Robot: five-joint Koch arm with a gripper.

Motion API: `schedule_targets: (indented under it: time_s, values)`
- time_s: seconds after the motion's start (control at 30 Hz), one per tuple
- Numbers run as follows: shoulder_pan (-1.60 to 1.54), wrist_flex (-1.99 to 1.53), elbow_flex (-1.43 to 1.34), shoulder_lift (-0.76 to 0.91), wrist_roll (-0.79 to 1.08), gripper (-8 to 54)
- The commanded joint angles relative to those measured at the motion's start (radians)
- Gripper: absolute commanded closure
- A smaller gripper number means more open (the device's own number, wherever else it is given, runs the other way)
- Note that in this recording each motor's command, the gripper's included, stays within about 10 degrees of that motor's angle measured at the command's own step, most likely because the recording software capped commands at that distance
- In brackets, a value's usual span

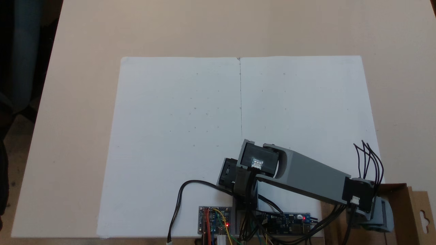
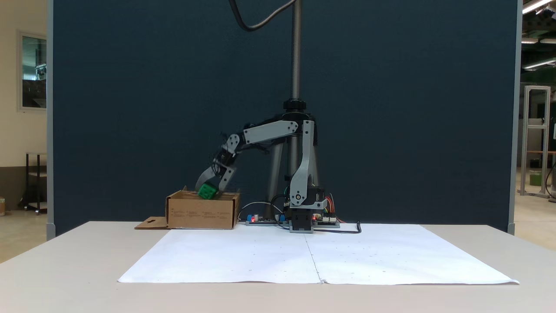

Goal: Grasp a green dice and put it in the bin.

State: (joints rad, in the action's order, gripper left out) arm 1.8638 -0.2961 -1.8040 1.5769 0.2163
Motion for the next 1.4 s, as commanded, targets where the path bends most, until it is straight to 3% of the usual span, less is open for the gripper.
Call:
schedule_targets:
  time_s: [0.0, 0.1, 0.23, 0.43, 0.8, 1.1, 1.17, 1.37]
  values:
    - [0.009, 0.11, 0.054, -0.012, 0.091, 29.3]
    - [0.008, 0.114, 0.054, -0.029, 0.089, 14.9]
    - [0.006, 0.117, 0.055, -0.031, 0.086, 8.5]
    - [-0.018, 0.12, 0.086, -0.029, 0.04, 8.6]
    - [-0.215, 0.115, 0.285, 0.049, -0.328, 8.5]
    - [-0.589, 0.118, 0.285, 0.176, -0.336, 8.5]
    - [-0.686, 0.118, 0.285, 0.189, -0.336, 5.2]
    - [-0.966, 0.118, 0.262, 0.255, -0.333, 3.2]
